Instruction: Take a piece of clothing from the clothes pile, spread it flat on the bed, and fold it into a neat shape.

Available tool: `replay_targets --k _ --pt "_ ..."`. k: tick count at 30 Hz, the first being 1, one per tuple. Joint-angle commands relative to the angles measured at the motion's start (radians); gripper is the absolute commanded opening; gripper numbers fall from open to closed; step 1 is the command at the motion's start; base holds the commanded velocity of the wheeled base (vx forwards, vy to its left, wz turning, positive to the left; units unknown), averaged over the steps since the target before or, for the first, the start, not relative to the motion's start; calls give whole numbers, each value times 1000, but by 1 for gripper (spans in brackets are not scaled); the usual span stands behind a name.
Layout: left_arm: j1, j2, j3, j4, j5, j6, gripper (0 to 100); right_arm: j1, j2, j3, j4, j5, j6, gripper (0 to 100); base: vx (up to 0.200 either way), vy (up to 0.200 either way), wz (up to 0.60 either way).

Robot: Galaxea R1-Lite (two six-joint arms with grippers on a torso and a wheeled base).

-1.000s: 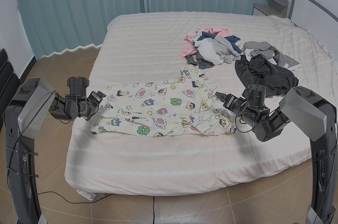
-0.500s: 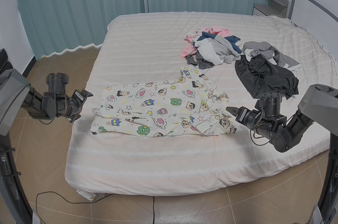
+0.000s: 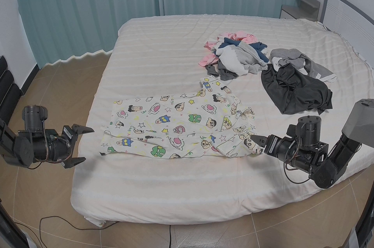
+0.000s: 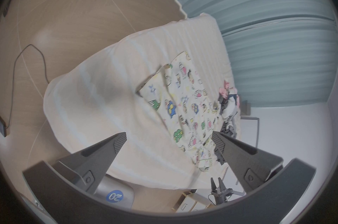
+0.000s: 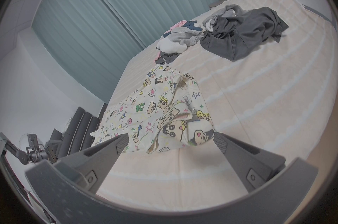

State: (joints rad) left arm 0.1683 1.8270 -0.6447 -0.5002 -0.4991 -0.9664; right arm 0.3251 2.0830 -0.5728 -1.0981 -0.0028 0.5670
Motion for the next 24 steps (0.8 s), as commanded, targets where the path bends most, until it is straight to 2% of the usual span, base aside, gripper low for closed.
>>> replay_targets --k 1,3,9,13,14,16,19,21,24 --pt "23 -31 105 -90 -38 -5 100 8 37 22 -16 0 -39 100 200 0 0" --pt "23 -8 119 -138 -38 -5 100 11 66 19 -20 0 -50 100 200 0 0" --pt "27 72 169 -270 -39 -5 100 17 88 -18 -51 7 -19 100 0 0 0" --pt "31 86 207 -333 -39 -5 100 22 66 -22 -49 7 65 100 0 0 0" --pt "31 87 229 -368 -38 -5 100 28 28 -18 -37 7 128 100 0 0 0" --pt "31 89 235 -393 -25 -12 100 29 -9 -2 -14 9 171 100 0 0 0" --pt "51 90 237 -405 -25 -31 100 28 -52 45 64 26 177 100 0 0 0" --pt "54 106 232 -405 -38 -32 100 20 -49 59 67 37 171 100 0 0 0" --pt "54 112 234 -406 -41 -31 100 -11 -32 59 66 41 125 100 200 0 0"
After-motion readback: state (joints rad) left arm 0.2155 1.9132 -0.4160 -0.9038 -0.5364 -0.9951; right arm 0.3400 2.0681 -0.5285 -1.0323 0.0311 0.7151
